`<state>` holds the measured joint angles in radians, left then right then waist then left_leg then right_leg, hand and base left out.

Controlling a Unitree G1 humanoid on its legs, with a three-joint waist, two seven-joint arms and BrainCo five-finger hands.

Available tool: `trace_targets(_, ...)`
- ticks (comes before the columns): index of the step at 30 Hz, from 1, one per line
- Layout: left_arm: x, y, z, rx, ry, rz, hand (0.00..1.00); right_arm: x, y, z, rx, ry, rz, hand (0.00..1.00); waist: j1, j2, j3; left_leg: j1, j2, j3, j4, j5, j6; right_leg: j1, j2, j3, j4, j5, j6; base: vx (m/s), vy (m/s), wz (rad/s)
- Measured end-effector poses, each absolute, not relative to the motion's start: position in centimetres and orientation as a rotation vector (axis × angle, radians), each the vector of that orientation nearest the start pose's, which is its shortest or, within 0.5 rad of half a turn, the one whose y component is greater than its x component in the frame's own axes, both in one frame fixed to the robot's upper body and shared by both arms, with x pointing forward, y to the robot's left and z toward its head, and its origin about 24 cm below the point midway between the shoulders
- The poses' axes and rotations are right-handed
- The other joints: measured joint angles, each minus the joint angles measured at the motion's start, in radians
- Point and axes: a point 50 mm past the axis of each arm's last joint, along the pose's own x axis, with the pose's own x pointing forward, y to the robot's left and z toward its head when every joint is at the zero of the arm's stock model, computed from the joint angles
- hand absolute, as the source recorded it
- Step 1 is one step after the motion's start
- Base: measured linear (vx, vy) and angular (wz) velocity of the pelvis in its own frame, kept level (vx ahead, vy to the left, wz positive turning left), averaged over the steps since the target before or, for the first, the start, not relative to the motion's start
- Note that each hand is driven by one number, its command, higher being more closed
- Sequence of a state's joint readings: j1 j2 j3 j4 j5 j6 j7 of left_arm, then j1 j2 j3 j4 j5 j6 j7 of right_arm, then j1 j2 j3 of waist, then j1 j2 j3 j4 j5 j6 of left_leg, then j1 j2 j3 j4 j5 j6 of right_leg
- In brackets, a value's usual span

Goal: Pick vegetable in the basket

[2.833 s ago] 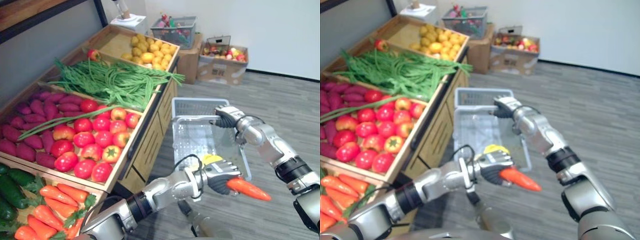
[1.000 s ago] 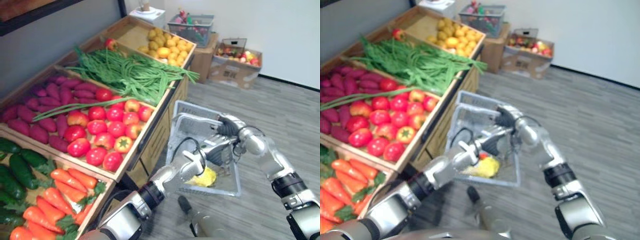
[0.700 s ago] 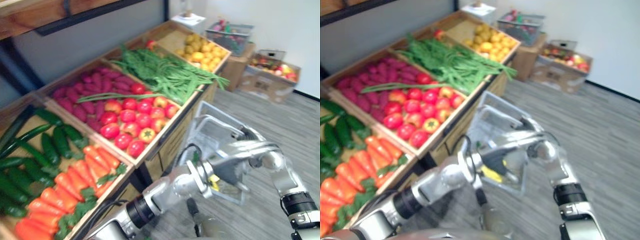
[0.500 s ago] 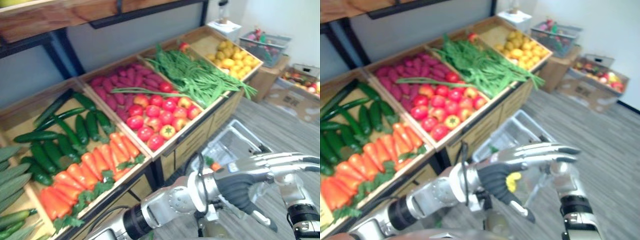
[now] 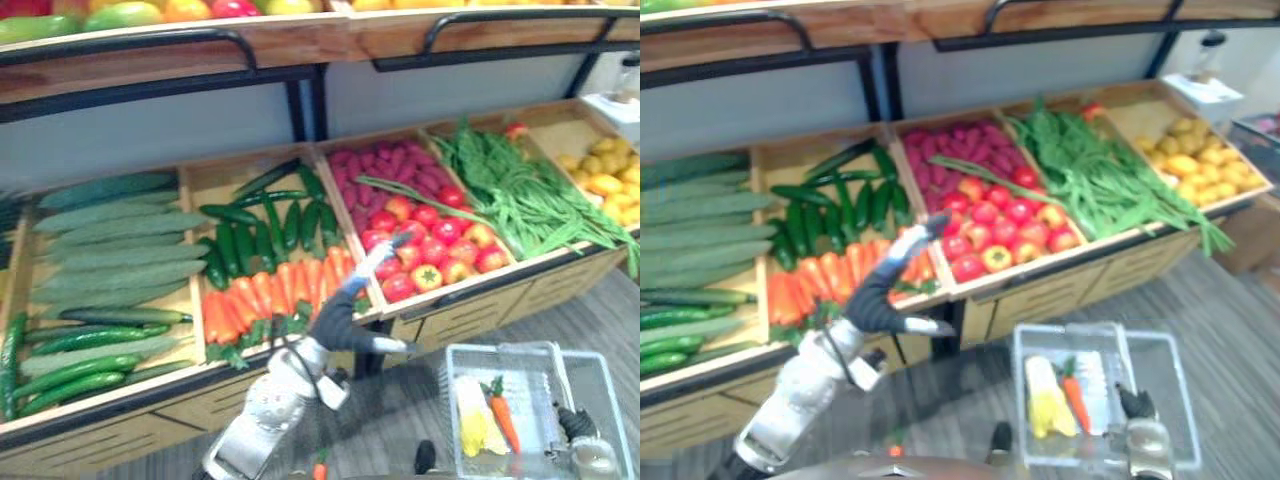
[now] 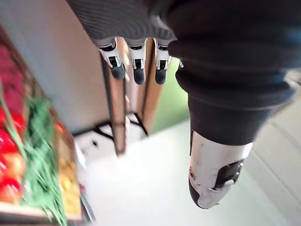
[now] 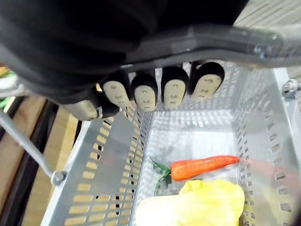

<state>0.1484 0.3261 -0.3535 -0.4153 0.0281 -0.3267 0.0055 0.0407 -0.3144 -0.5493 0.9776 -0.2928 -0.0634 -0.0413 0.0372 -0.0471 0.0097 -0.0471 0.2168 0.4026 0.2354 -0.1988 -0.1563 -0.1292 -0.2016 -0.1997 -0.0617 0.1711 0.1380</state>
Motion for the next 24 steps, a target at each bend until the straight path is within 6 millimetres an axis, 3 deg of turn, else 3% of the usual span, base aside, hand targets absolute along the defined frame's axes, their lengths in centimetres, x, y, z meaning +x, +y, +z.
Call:
trace_targets(4,19.7,15.0,10.3,0.257,-0.444,-0.15,0.0,8.3,-33.6,-11.9,-0.193,1.001,-0.668,1.0,0.002,-0.004,-0.004,-0.029,-0.032,-0.069,-0.061,0.048,0.013,0.001,-0.016,-0.065,-0.007,-0.006,0.01,0.05,-0.017,0.57)
trace_targets(8,20.1,19.9,7.5,0.285,-0.273,0.152,0.0,6.2,-32.8,-12.9,-0.085,1.059,-0.743,1.0,-0.007,0.0,-0.011,-0.038,-0.041,-0.152,-0.105,0.085,0.013,0.026,-0.014,-0.123,-0.007,-0.01,0.002,0.06,-0.013,0.49)
trace_targets(13,18.5,26.0,4.4,0.297,-0.107,0.586,0.0,5.3,-31.5,-13.7,-0.018,1.07,-0.769,1.0,-0.013,-0.005,-0.019,-0.04,-0.056,-0.216,-0.132,0.103,0.021,0.056,-0.023,-0.162,-0.004,-0.03,-0.018,0.01,0.011,0.36)
trace_targets(14,17.9,26.9,4.2,0.289,-0.098,0.682,0.0,4.9,-31.1,-13.9,-0.011,1.079,-0.777,1.0,-0.013,-0.011,-0.02,-0.042,-0.059,-0.231,-0.133,0.104,0.021,0.063,-0.029,-0.166,0.008,-0.05,-0.008,-0.01,0.009,0.42)
trace_targets(19,14.9,29.5,1.7,0.246,0.013,0.983,0.0,3.6,-29.7,-14.6,0.068,1.09,-0.849,1.0,-0.009,-0.018,-0.023,-0.036,-0.064,-0.312,-0.147,0.122,0.016,0.052,-0.05,-0.174,0.155,-0.154,-0.003,0.01,-0.007,0.52)
trace_targets(24,11.0,30.4,-4.6,0.156,0.353,1.119,0.0,5.0,-29.0,-14.7,0.106,1.046,-0.84,1.0,-0.007,-0.016,-0.027,-0.029,-0.062,-0.321,-0.189,0.145,0.02,0.046,-0.045,-0.173,0.161,-0.171,-0.012,-0.01,-0.02,0.06)
